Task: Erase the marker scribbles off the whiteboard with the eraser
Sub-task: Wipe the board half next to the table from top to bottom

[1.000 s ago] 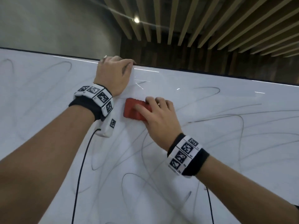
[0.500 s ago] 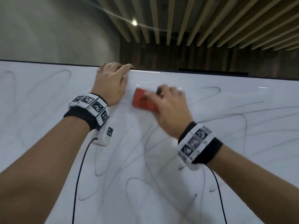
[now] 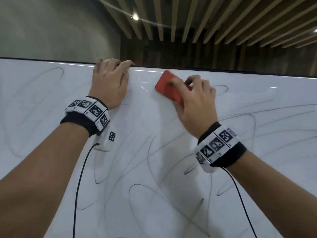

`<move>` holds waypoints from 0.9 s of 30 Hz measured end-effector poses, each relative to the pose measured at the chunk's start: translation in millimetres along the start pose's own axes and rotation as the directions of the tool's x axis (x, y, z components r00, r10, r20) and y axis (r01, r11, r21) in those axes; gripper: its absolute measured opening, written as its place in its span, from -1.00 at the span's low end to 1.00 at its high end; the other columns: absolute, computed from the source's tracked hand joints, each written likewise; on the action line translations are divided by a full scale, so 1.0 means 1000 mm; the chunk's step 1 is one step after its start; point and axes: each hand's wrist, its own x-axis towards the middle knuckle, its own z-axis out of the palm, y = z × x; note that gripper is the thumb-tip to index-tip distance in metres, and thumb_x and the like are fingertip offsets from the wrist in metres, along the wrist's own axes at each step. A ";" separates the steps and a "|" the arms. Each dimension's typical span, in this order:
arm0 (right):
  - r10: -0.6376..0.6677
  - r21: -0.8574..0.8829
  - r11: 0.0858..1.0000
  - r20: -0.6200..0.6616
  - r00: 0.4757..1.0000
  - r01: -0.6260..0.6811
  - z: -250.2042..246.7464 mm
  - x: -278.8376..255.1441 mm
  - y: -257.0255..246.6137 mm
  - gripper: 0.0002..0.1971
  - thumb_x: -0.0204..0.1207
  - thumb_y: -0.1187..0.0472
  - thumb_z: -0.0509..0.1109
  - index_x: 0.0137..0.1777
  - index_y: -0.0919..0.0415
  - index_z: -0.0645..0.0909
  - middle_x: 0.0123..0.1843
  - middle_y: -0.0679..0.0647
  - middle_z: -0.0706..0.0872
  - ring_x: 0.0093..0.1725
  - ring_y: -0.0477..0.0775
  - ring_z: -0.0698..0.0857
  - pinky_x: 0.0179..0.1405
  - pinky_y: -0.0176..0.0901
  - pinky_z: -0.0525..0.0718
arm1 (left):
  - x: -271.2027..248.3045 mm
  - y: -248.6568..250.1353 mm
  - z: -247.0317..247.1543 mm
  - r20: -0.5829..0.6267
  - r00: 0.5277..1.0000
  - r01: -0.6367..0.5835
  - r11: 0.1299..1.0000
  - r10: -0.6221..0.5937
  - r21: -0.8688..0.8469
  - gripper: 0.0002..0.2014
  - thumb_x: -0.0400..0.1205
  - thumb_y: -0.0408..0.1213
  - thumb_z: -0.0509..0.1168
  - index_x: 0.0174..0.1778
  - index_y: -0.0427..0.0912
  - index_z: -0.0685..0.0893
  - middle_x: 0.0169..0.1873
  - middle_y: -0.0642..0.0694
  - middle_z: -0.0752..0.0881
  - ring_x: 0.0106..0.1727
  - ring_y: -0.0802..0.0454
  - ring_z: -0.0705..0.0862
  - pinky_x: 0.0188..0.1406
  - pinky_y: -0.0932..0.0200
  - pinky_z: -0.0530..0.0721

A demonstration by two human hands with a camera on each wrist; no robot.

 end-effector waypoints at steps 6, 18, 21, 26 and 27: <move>-0.518 0.064 0.852 0.258 0.816 0.520 0.026 -0.101 -0.019 -0.50 0.44 0.26 0.51 0.37 -0.07 0.63 0.28 0.17 0.63 0.12 0.30 0.61 0.14 0.16 0.52 | 0.001 -0.002 0.002 0.004 1.000 0.000 1.000 0.000 0.003 -0.61 0.78 -0.15 0.03 0.49 -0.06 0.56 0.27 -0.25 0.66 0.38 -0.30 0.53 0.65 -0.31 0.24; -0.521 0.072 0.853 0.115 0.846 0.516 0.022 -0.082 -0.001 -0.63 0.53 0.26 0.49 0.30 -0.05 0.73 0.25 0.19 0.70 0.11 0.33 0.64 0.15 0.17 0.54 | 0.000 -0.005 0.008 -0.049 0.998 -0.034 0.999 0.036 0.039 -0.62 0.79 -0.11 0.02 0.47 -0.03 0.57 0.23 -0.25 0.67 0.33 -0.30 0.56 0.61 -0.33 0.31; -0.614 0.071 0.786 0.199 0.764 0.614 0.016 -0.082 0.011 -0.63 0.53 0.24 0.51 0.30 -0.11 0.73 0.28 0.13 0.70 0.14 0.28 0.63 0.18 0.13 0.47 | -0.001 -0.006 0.008 -0.058 0.998 -0.024 0.999 0.026 0.030 -0.63 0.79 -0.10 0.03 0.46 -0.03 0.57 0.22 -0.25 0.68 0.32 -0.31 0.56 0.60 -0.34 0.32; -0.111 0.004 0.994 -0.025 0.994 0.111 -0.009 -0.018 0.041 -0.58 0.59 0.09 0.48 0.46 -0.09 0.66 0.33 0.21 0.64 0.23 0.38 0.57 0.19 0.23 0.50 | -0.001 -0.004 0.008 -0.060 0.998 -0.009 1.000 0.010 0.015 -0.62 0.79 -0.12 0.04 0.47 -0.02 0.58 0.24 -0.25 0.66 0.35 -0.28 0.53 0.62 -0.32 0.29; -0.060 0.011 0.998 -0.057 0.997 0.061 -0.007 -0.022 0.037 -0.56 0.58 0.11 0.48 0.47 -0.08 0.66 0.34 0.22 0.63 0.23 0.38 0.57 0.19 0.22 0.50 | -0.002 -0.002 0.008 -0.073 0.997 -0.004 1.000 0.004 0.012 -0.63 0.79 -0.12 0.04 0.47 -0.02 0.58 0.23 -0.25 0.66 0.34 -0.28 0.53 0.62 -0.32 0.28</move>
